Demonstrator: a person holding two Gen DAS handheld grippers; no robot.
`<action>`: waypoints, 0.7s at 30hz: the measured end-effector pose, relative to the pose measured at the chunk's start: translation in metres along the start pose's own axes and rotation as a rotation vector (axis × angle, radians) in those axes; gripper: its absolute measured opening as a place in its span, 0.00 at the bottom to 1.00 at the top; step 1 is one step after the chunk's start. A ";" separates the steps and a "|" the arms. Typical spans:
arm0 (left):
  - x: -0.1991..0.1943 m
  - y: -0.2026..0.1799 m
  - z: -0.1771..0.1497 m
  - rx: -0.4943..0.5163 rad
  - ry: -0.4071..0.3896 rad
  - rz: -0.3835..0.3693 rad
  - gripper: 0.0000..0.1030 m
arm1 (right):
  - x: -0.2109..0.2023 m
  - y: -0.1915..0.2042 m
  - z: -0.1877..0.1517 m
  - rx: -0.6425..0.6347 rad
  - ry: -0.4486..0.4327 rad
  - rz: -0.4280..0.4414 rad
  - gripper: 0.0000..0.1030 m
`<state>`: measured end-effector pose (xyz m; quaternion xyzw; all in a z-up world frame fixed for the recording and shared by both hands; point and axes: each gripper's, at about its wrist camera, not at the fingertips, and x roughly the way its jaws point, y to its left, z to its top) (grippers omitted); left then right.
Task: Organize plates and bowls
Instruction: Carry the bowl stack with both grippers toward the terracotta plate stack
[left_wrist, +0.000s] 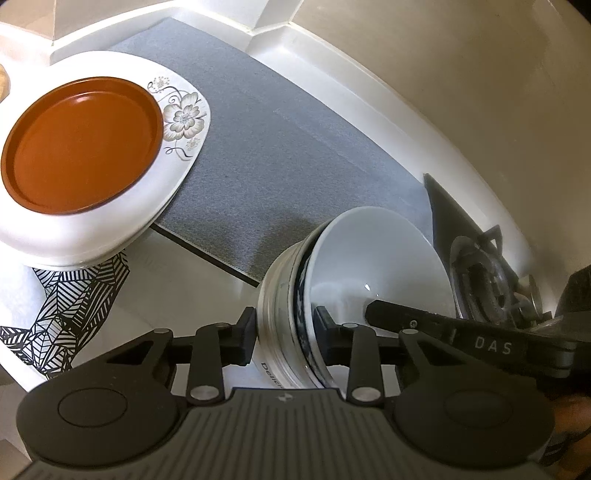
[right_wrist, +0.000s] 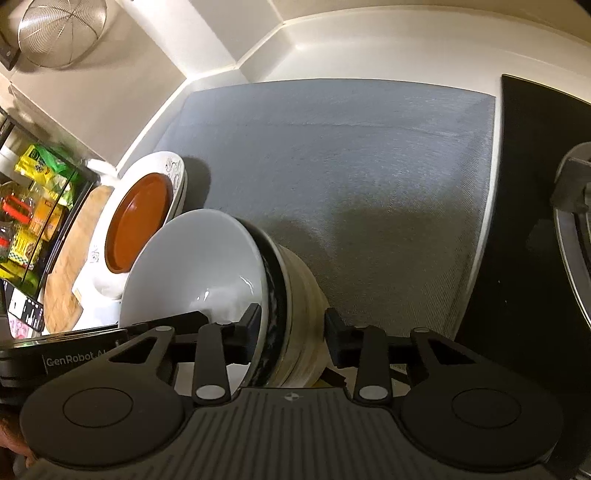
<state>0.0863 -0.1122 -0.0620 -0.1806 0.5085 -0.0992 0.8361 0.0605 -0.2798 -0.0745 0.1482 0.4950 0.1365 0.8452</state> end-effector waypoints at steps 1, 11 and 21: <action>-0.001 0.000 0.001 0.007 -0.001 -0.006 0.35 | -0.002 0.001 -0.001 -0.002 -0.009 -0.005 0.37; -0.027 0.008 0.039 0.074 -0.071 -0.086 0.35 | -0.022 0.031 0.020 0.023 -0.125 -0.071 0.37; -0.073 0.088 0.096 0.054 -0.177 -0.041 0.35 | 0.014 0.125 0.065 -0.026 -0.193 -0.044 0.37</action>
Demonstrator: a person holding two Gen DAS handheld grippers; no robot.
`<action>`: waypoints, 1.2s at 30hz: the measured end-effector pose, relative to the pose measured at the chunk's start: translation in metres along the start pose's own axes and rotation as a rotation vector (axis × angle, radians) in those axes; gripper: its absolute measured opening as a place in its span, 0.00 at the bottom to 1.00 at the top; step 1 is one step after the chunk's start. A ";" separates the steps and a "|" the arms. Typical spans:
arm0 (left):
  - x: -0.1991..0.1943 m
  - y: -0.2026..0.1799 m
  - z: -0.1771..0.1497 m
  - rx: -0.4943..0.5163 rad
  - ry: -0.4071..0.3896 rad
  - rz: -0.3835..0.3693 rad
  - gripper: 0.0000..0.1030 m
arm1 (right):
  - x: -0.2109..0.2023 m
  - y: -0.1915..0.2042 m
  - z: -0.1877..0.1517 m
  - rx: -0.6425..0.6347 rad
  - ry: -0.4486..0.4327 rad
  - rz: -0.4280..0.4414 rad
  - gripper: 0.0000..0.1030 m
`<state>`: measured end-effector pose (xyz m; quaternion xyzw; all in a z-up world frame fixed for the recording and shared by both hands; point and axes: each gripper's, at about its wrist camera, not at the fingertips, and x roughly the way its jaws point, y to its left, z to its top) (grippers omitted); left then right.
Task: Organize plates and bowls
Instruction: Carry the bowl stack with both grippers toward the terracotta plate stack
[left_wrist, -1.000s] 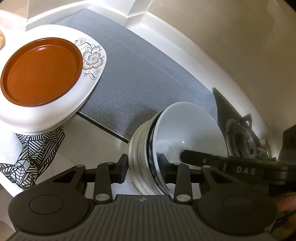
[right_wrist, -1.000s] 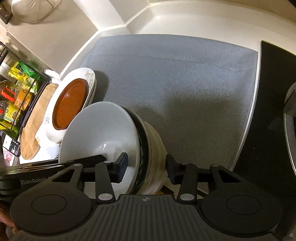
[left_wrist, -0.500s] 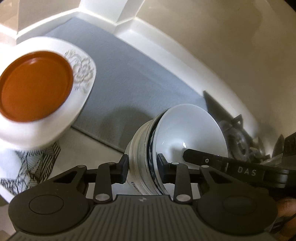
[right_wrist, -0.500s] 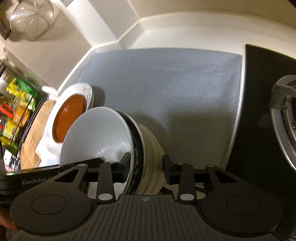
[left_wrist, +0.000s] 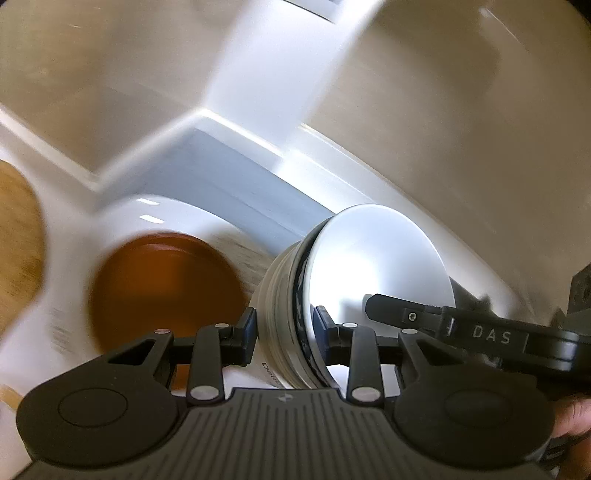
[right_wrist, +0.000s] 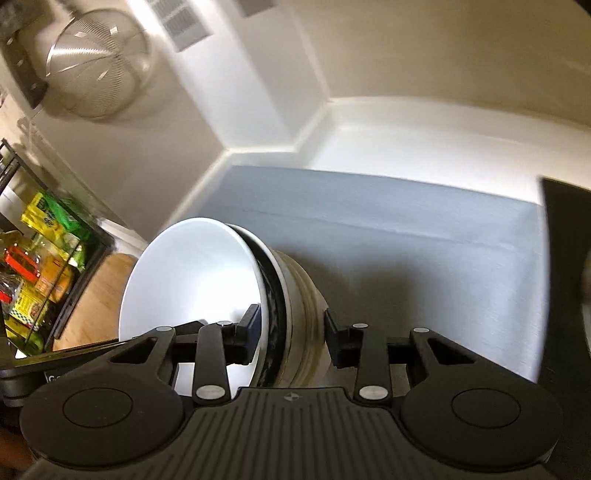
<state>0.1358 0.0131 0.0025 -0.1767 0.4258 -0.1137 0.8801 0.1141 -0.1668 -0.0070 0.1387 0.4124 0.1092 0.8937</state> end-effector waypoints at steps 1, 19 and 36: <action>-0.002 0.012 0.005 -0.009 -0.002 0.012 0.35 | 0.010 0.012 0.002 -0.005 -0.002 0.007 0.37; 0.021 0.112 0.028 -0.060 0.087 0.019 0.36 | 0.098 0.083 -0.003 0.006 0.110 -0.040 0.37; 0.030 0.111 0.035 0.041 0.100 0.010 0.36 | 0.101 0.094 -0.004 -0.004 0.119 -0.091 0.38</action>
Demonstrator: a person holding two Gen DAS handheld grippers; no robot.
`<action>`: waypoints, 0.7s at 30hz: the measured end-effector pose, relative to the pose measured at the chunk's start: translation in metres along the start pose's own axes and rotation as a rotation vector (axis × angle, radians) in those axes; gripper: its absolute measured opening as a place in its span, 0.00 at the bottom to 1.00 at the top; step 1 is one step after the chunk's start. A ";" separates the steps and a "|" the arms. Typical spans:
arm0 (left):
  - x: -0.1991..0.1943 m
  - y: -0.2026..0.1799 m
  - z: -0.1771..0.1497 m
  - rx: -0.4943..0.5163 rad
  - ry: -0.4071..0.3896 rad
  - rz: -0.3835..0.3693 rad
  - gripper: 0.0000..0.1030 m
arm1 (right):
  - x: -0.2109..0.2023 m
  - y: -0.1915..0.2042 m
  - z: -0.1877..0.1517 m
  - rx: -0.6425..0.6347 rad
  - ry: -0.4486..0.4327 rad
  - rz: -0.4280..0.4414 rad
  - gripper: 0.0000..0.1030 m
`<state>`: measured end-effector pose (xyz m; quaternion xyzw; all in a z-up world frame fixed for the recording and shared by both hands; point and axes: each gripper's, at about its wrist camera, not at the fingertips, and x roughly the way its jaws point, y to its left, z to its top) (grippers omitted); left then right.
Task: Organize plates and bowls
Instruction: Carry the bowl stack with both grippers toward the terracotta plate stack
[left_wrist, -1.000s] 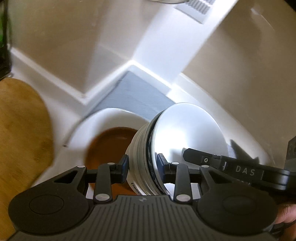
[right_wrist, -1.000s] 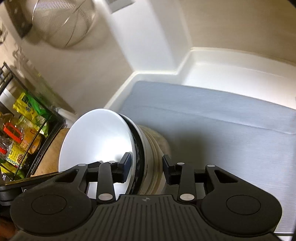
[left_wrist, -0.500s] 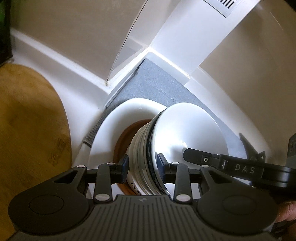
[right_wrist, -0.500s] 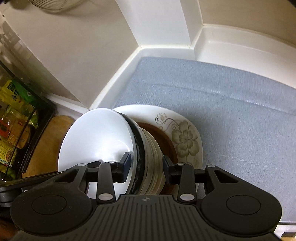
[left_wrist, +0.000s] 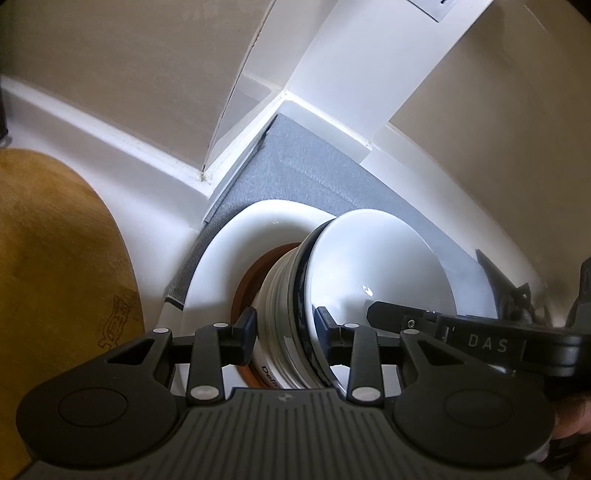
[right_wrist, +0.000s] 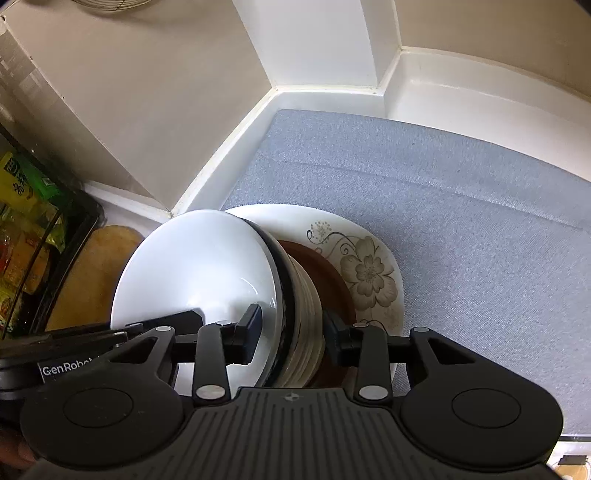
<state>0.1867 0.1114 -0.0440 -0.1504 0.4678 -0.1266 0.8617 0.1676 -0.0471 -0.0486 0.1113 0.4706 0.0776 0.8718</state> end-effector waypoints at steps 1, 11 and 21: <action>-0.001 -0.002 -0.001 0.018 -0.010 0.006 0.36 | 0.000 0.000 0.001 0.001 0.000 0.001 0.38; -0.041 0.000 -0.007 0.017 -0.151 -0.002 0.51 | -0.012 -0.004 0.004 0.018 -0.018 -0.019 0.39; -0.073 0.021 -0.021 -0.031 -0.325 -0.002 0.48 | -0.049 -0.010 -0.004 -0.016 -0.139 0.005 0.39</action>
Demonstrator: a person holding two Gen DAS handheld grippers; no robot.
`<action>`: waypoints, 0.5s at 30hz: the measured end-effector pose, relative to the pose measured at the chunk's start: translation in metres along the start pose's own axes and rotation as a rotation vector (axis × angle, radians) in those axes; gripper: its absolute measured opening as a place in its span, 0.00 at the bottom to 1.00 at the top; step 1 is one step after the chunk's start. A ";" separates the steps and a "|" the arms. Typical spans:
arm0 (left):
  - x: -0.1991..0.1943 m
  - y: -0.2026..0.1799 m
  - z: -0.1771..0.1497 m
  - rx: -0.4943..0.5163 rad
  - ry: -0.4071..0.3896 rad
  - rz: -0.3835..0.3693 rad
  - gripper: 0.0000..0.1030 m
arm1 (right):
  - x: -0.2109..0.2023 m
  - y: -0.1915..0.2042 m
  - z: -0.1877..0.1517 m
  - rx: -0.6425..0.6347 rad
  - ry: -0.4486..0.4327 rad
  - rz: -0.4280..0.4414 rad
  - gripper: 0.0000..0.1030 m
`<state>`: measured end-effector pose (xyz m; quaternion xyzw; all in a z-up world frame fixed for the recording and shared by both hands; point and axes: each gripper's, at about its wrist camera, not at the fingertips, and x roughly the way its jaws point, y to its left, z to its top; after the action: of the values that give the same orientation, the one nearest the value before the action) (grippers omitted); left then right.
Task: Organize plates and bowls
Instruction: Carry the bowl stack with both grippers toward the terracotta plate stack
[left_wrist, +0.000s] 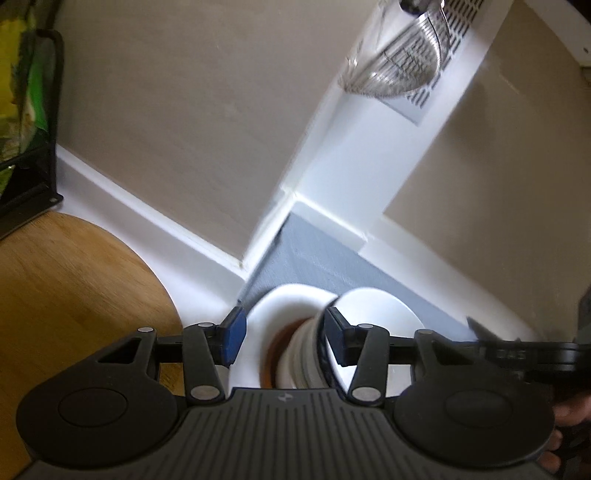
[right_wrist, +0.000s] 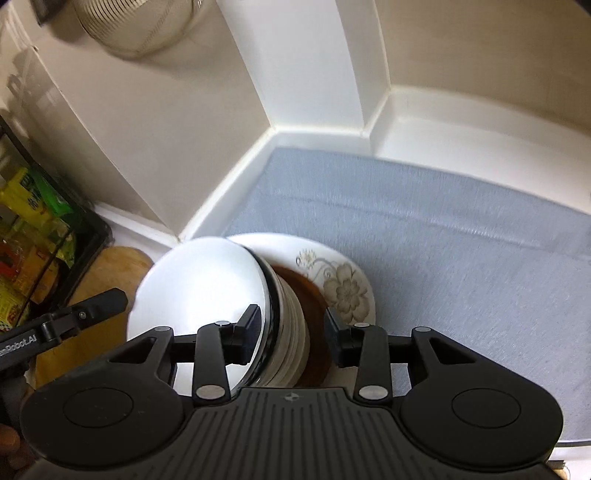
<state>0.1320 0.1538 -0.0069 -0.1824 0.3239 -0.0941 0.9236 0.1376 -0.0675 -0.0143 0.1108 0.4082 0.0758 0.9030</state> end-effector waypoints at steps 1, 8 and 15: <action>0.000 0.003 0.000 -0.005 -0.004 0.005 0.43 | -0.004 -0.002 0.000 0.005 -0.021 0.003 0.39; 0.018 0.024 -0.001 -0.051 0.053 0.061 0.30 | -0.023 -0.020 -0.004 0.083 -0.139 -0.005 0.37; 0.034 0.032 -0.013 -0.012 0.102 0.103 0.30 | -0.005 -0.042 -0.023 0.174 -0.109 -0.073 0.39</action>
<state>0.1523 0.1699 -0.0486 -0.1658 0.3800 -0.0536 0.9084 0.1193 -0.1059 -0.0367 0.1781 0.3672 0.0011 0.9129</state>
